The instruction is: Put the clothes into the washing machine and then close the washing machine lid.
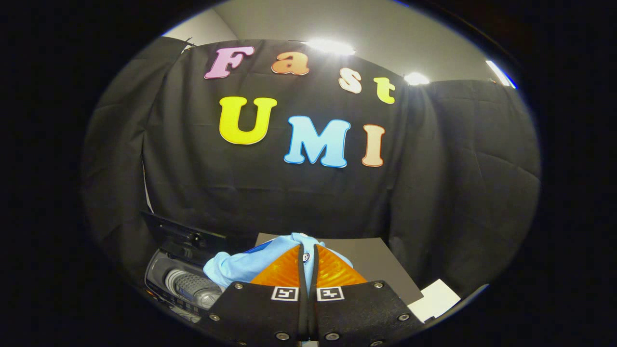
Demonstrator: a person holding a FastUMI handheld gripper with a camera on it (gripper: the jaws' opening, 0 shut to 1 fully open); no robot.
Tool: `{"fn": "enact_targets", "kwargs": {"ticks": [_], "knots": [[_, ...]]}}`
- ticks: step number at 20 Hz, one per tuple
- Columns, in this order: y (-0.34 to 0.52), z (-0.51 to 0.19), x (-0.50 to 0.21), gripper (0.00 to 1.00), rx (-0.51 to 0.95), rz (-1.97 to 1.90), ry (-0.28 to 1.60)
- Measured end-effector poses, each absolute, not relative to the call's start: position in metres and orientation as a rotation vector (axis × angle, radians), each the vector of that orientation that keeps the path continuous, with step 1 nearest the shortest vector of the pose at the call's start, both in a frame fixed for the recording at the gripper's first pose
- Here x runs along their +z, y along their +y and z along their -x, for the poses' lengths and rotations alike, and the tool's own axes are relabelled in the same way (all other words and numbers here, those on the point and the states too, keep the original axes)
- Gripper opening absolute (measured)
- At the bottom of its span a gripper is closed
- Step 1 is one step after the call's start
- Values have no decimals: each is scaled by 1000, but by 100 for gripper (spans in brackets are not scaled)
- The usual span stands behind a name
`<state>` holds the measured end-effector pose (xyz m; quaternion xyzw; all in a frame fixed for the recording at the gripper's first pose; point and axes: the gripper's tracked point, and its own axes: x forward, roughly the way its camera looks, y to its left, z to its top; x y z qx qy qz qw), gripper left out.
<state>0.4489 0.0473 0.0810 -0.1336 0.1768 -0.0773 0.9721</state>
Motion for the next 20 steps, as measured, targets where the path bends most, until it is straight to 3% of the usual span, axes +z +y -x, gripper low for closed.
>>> {"fn": "enact_targets", "kwargs": {"ticks": [20], "knots": [[301,-436,28,0,-14,244,391]]}}
